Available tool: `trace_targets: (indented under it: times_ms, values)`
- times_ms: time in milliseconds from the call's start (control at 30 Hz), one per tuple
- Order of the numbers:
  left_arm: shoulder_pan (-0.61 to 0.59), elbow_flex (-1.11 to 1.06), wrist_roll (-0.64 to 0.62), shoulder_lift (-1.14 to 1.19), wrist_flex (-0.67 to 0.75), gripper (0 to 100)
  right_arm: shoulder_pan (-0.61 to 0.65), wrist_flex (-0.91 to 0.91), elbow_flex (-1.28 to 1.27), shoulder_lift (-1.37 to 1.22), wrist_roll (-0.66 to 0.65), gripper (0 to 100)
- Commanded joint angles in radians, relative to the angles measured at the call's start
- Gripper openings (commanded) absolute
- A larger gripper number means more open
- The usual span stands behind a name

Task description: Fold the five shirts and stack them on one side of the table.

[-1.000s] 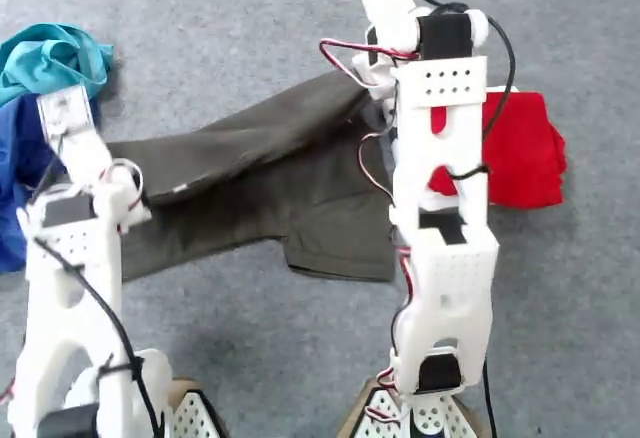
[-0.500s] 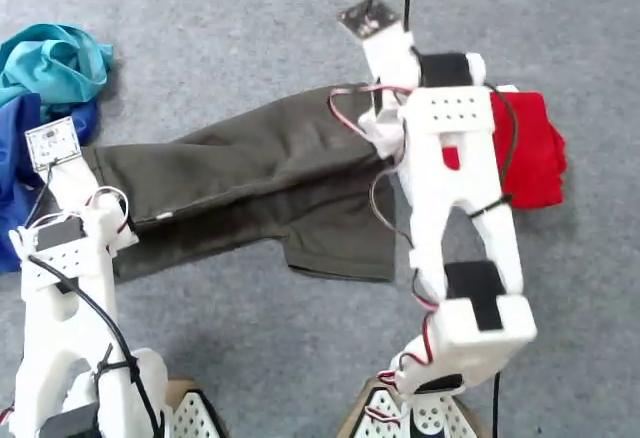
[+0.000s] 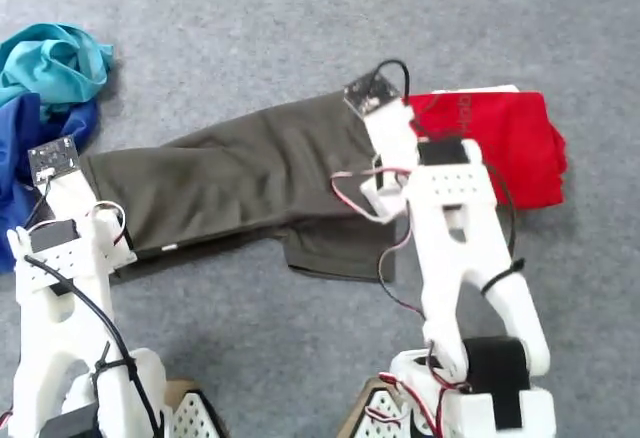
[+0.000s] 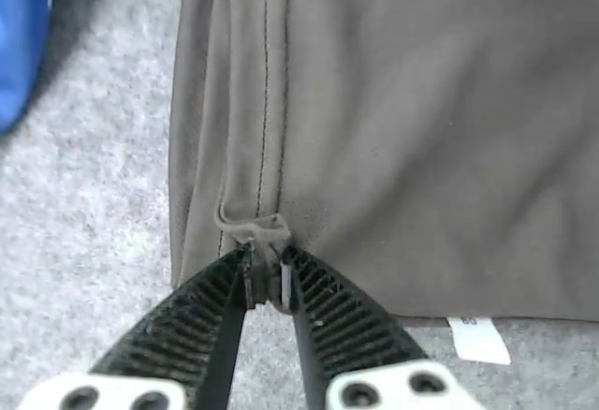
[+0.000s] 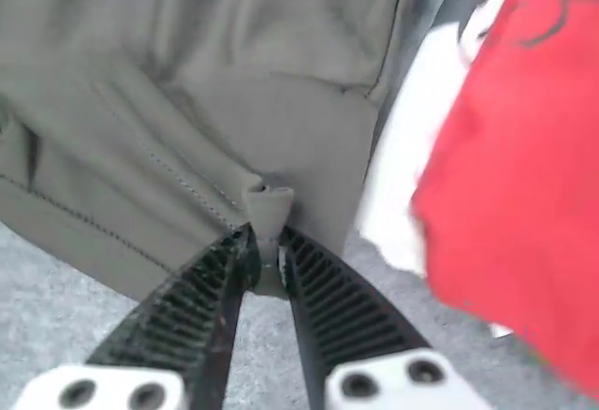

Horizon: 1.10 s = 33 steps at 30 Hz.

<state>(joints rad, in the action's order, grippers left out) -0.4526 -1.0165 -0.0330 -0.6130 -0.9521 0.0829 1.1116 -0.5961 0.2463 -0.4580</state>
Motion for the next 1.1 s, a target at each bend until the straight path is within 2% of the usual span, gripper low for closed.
trace_targets:
  times_ms: [0,167,367,467,567,667,767,867,933,967,1000,1067]
  values:
    - [-0.024,0.038,0.006,-0.011,-0.005,3,-0.012,-0.051,-0.062,0.053,-0.005,1.3]
    - [-0.058,0.027,0.114,-0.009,-0.011,3,-0.015,-0.071,-0.097,0.064,-0.005,1.3]
    - [-0.054,0.027,0.126,-0.003,-0.048,4,-0.015,-0.071,-0.101,0.062,-0.005,1.4]
    - [-0.051,0.030,0.127,-0.009,-0.115,11,-0.014,-0.060,-0.101,0.061,-0.017,1.8]
    - [-0.065,0.042,0.147,-0.011,-0.133,20,-0.014,-0.028,-0.097,0.065,-0.025,8.8]
    - [-0.124,0.114,0.146,-0.011,-0.170,17,-0.011,0.041,-0.068,0.065,-0.031,18.0]
    - [-0.179,0.246,0.147,-0.011,-0.261,16,-0.009,0.143,0.002,0.065,-0.031,22.4]
    - [-0.223,0.407,0.115,-0.011,-0.353,14,-0.014,0.203,0.110,0.065,-0.025,18.3]
    - [-0.225,0.495,0.051,-0.008,-0.376,6,-0.008,0.242,0.196,0.059,-0.014,11.7]
    - [-0.220,0.527,0.028,-0.002,-0.371,2,0.011,0.249,0.234,0.054,0.014,6.7]
    - [-0.200,0.545,0.003,0.002,-0.367,4,0.041,0.236,0.266,0.045,0.046,1.4]
    - [-0.133,0.532,-0.038,0.015,-0.293,3,0.104,0.186,0.294,0.001,0.103,3.2]
